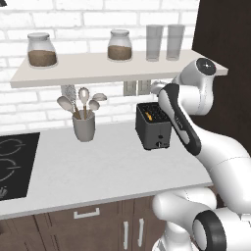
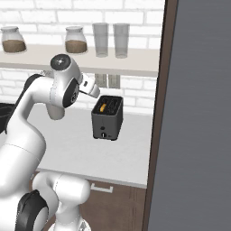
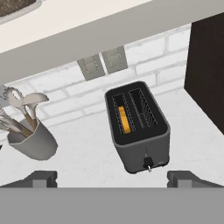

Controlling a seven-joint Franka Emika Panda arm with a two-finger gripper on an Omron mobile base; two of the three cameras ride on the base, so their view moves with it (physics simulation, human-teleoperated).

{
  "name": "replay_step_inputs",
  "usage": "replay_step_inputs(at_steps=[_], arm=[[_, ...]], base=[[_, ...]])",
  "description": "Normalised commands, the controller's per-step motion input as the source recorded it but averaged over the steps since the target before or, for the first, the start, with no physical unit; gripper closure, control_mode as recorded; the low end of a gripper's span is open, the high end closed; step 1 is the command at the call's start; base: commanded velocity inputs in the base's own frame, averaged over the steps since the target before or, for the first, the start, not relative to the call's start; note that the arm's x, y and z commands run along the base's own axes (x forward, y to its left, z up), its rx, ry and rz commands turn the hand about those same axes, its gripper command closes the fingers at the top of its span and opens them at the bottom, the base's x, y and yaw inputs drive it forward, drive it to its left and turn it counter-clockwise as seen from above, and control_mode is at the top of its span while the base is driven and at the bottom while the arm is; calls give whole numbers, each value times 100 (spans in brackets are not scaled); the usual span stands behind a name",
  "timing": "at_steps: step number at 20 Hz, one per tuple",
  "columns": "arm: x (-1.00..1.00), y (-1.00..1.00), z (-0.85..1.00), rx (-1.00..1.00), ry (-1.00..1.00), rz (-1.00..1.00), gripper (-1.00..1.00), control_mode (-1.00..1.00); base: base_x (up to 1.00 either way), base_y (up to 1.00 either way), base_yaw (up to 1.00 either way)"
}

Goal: Start the toaster. Once the lever pops up, take the bread to the plate on the dining counter.

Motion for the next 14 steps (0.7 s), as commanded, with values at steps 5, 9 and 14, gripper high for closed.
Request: replay_step_inputs(at_steps=[5,9,14], arm=[[0,0,0,0,0,0,-100,-100],[0,0,0,0,0,0,-100,-100],[0,0,0,0,0,0,-100,-100]], base=[[0,0,0],[0,0,0],[0,0,0]])
